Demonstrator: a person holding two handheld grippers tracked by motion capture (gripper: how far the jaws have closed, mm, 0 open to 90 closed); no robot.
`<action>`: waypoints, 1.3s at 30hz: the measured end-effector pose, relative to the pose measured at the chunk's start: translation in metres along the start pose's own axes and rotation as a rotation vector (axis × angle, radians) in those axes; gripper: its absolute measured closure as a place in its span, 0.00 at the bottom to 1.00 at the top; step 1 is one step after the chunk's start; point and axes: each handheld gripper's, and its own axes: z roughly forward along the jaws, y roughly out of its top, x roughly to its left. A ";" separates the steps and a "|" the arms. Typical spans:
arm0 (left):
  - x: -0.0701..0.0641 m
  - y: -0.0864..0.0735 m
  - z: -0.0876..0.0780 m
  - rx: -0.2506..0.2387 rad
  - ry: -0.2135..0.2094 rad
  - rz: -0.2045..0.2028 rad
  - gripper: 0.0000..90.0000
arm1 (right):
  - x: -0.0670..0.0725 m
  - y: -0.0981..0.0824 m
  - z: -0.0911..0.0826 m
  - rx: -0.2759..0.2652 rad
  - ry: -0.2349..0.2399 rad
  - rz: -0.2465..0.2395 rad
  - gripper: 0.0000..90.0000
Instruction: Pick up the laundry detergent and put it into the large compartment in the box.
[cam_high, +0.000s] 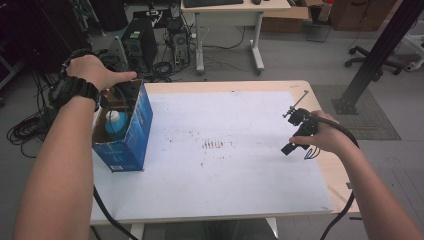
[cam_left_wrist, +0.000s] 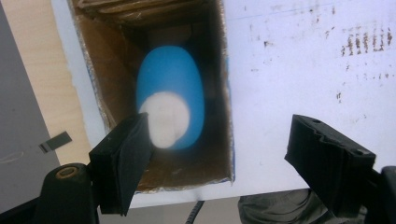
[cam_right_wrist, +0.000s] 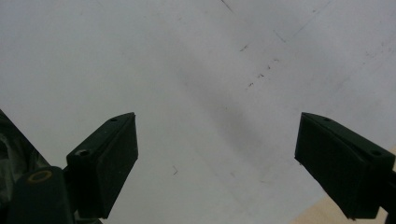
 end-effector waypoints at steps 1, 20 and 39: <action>-0.001 0.000 0.000 0.001 0.000 0.007 0.24 | 0.000 0.000 0.000 0.000 0.000 0.002 0.15; -0.035 0.009 0.003 0.000 -0.008 0.140 0.24 | -0.001 -0.002 0.000 0.006 -0.002 0.003 0.15; -0.070 0.014 0.016 -0.003 -0.046 0.262 0.24 | -0.002 -0.002 0.002 0.008 0.002 0.002 0.15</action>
